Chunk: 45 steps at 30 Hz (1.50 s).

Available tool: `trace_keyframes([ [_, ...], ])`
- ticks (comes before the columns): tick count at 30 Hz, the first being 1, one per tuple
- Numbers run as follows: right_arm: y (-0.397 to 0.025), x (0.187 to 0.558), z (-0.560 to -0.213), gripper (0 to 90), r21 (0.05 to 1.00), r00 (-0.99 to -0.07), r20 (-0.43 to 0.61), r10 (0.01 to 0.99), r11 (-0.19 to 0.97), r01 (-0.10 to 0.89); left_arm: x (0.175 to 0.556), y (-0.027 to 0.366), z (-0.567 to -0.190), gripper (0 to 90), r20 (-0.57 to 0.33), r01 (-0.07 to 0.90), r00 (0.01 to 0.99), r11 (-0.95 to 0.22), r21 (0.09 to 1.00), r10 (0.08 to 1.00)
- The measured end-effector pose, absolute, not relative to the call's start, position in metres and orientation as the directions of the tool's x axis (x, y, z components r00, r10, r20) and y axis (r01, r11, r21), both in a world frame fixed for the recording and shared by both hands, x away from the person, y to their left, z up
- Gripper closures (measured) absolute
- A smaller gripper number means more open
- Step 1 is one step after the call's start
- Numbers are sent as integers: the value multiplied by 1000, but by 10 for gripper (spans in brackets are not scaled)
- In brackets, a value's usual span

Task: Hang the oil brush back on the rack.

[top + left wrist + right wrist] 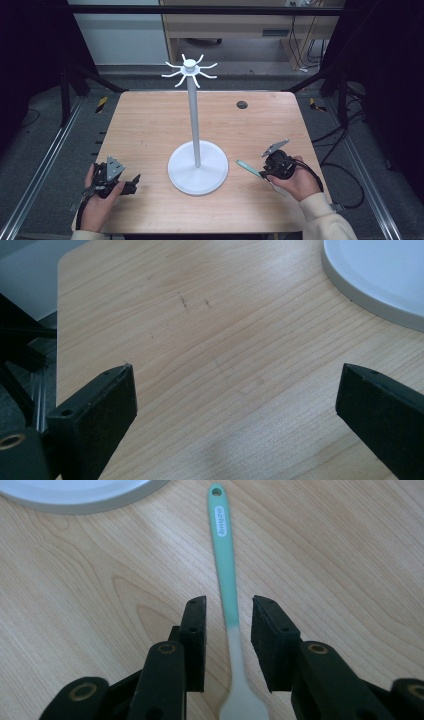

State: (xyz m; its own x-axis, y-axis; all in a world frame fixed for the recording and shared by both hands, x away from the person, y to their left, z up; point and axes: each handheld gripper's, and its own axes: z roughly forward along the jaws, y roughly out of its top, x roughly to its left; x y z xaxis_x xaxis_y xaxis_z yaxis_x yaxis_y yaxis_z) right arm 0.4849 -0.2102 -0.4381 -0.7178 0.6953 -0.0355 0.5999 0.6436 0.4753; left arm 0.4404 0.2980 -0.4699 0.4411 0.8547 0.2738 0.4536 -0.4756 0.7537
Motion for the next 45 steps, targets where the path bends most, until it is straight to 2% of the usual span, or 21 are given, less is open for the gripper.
trace_keyframes([
  [12,-197,494,-440,677,379,-745,-57,665,705,600,441,296,-470,25,282,452,450,-489,746,847],
  [23,-191,502,-454,710,298,-760,-55,648,737,607,441,294,-471,25,286,451,456,-496,742,843],
  [45,-193,513,-463,769,226,-757,-22,653,741,632,441,294,-471,25,286,452,460,-499,739,841],
])
